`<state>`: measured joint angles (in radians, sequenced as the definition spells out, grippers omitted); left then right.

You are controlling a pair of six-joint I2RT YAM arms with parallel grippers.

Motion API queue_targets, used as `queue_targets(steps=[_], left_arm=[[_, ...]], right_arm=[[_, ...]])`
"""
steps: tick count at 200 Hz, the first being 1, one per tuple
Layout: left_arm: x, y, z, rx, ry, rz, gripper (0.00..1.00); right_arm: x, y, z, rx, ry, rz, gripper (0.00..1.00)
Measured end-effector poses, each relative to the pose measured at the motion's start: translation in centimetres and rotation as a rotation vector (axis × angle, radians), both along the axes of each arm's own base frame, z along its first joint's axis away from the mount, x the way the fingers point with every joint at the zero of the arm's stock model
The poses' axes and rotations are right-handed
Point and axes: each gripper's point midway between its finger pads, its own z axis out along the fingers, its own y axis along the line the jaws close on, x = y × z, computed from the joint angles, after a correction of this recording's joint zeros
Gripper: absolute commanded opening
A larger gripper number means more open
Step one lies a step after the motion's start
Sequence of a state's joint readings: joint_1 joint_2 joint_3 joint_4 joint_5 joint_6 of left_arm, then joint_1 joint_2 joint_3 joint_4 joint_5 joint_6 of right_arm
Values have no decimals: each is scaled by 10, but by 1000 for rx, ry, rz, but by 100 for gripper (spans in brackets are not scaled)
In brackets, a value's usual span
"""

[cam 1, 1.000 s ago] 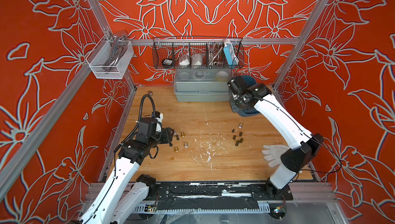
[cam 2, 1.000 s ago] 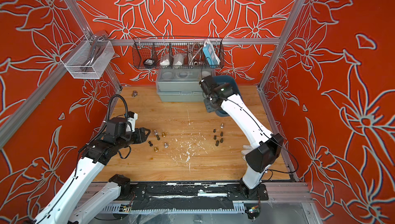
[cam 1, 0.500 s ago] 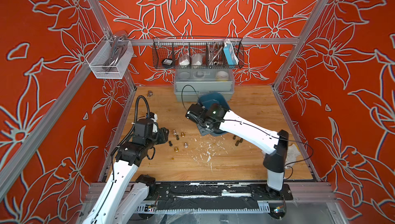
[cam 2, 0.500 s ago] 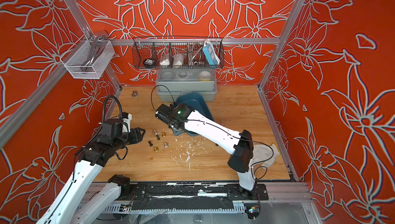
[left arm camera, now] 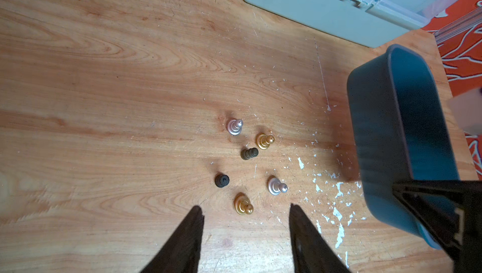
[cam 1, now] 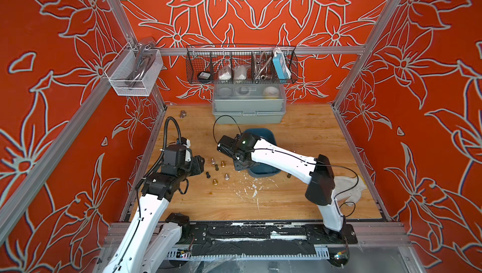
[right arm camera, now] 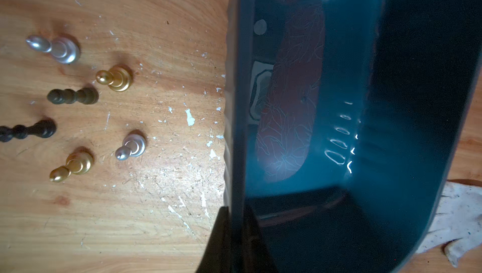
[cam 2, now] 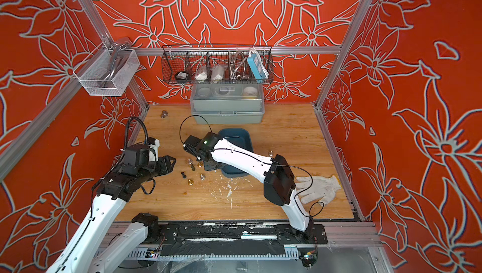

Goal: Put the chess pieces into the storage box
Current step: Place the storage box at the center of the board.

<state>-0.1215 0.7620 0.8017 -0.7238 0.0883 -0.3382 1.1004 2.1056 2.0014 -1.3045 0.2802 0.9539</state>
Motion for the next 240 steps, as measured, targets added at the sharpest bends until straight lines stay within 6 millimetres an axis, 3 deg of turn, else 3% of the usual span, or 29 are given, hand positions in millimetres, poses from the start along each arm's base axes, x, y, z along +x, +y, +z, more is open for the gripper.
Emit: queue_targets(steps=[32, 97, 125, 181, 240], left_arm=[[1, -1, -3, -12, 14, -5, 54], [0, -7, -3, -36, 19, -31, 54], [0, -9, -2, -43, 19, -40, 54], [-1, -12, -2, -55, 19, -53, 55], [-1, -13, -1, -61, 16, -60, 57]], right_arm=[[0, 5, -26, -34, 32, -38, 0], [1, 10, -46, -30, 42, -98, 0], [2, 11, -60, -47, 51, -114, 6], [3, 16, -62, -22, 45, -127, 24], [1, 27, -63, 13, 49, -115, 30]])
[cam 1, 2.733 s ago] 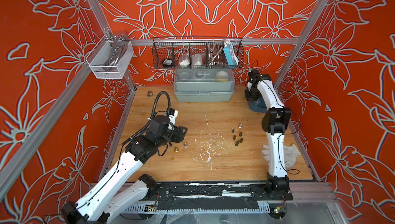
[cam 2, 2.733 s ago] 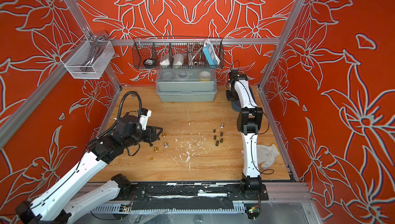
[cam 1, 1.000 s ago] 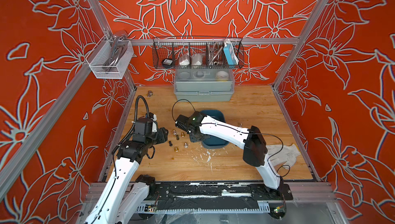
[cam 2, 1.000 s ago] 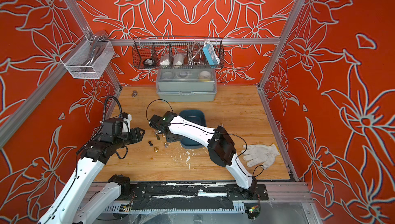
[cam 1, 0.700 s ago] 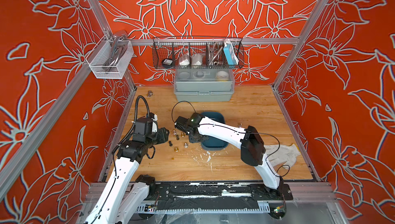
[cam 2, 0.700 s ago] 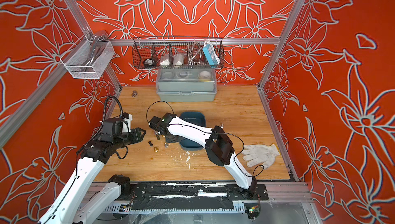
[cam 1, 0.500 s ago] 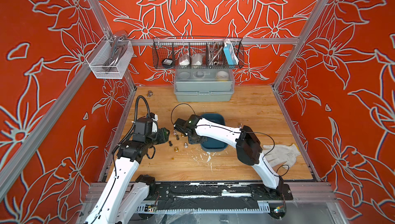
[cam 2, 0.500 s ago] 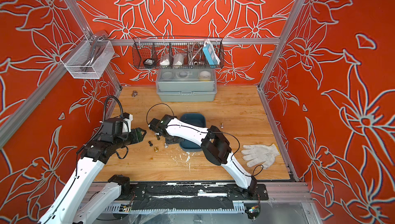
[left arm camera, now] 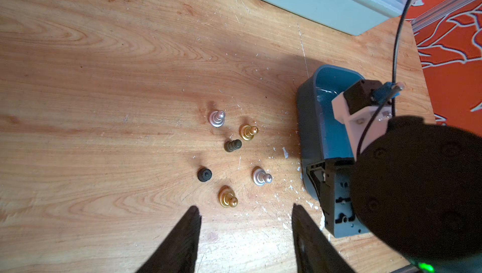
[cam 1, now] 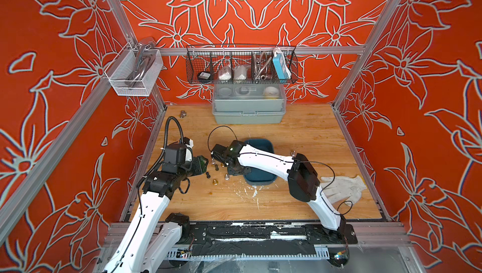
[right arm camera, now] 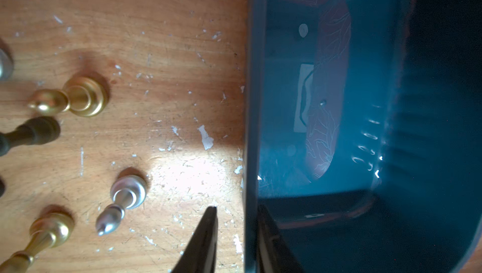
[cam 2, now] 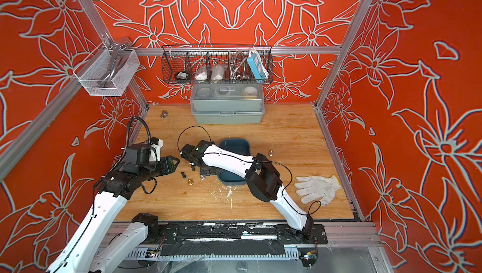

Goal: Put the chess pieces into the storage box
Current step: Place the storage box at the center of the board.

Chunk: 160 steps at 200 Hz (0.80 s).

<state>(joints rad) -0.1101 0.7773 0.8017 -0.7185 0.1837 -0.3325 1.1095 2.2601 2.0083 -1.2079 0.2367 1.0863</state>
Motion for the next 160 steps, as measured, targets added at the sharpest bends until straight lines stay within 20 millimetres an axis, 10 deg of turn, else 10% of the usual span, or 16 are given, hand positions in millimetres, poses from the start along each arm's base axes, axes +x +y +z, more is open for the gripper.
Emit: queue_targets(steps=[74, 124, 160], left_arm=[[1, 1, -2, 2, 8, 1, 61], [2, 3, -4, 8, 15, 15, 62], [2, 3, -2, 29, 54, 34, 62]], right_arm=[[5, 5, 23, 15, -36, 75, 50], [2, -8, 90, 83, -111, 250, 58], [-4, -56, 147, 241, -242, 394, 70]])
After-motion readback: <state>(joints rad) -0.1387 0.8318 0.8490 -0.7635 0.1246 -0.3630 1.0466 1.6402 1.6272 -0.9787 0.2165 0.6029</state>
